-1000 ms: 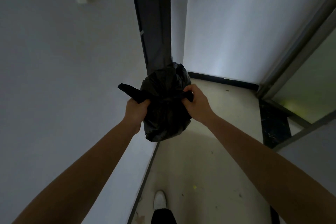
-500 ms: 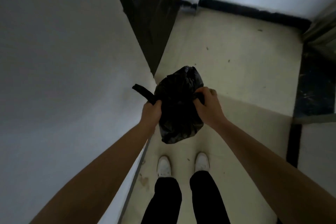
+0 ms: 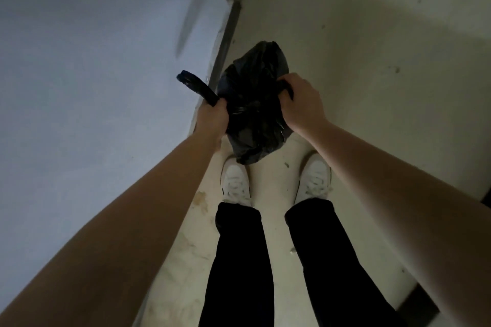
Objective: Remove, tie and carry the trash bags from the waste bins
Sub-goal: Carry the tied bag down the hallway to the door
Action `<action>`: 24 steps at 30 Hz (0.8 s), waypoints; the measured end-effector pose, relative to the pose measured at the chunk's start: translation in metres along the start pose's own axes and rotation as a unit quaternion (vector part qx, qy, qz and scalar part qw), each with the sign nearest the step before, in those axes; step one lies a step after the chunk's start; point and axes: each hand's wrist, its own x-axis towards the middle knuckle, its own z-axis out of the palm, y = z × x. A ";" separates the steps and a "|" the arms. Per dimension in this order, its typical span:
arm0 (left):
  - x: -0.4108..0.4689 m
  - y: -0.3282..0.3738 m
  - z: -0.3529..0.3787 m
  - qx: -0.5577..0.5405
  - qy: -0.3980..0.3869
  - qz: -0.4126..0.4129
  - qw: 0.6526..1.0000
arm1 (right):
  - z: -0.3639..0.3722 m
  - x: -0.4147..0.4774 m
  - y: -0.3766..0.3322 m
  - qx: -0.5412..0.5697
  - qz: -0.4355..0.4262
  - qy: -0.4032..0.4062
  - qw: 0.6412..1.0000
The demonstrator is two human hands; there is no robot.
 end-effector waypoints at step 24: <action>-0.382 0.343 -0.074 0.406 0.251 0.646 0.595 | -0.424 -0.161 -0.258 -0.268 -0.282 0.341 0.855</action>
